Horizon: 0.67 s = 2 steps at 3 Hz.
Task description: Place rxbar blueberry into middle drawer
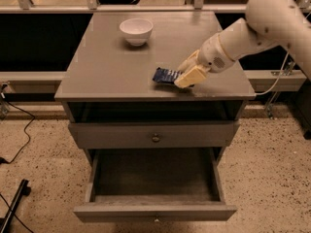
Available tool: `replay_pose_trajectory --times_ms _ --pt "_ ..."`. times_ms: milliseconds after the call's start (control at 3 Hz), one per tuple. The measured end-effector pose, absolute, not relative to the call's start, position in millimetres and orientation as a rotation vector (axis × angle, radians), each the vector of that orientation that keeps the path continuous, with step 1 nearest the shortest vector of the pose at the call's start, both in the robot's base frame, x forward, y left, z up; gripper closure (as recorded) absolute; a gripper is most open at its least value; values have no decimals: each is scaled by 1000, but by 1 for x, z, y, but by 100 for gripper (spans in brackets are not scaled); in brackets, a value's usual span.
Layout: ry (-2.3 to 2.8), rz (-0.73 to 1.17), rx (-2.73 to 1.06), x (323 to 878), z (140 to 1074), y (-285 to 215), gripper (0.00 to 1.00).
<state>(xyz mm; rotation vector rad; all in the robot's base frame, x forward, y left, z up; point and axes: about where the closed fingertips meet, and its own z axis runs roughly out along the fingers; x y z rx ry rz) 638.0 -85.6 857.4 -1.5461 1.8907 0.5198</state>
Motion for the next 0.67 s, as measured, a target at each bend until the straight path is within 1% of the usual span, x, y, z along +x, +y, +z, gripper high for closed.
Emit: replay_pose_trajectory --times_ms 333,667 --pt "1669 588 -1565 572 894 -77 100" --pt "1526 506 -1604 521 925 -106 100"
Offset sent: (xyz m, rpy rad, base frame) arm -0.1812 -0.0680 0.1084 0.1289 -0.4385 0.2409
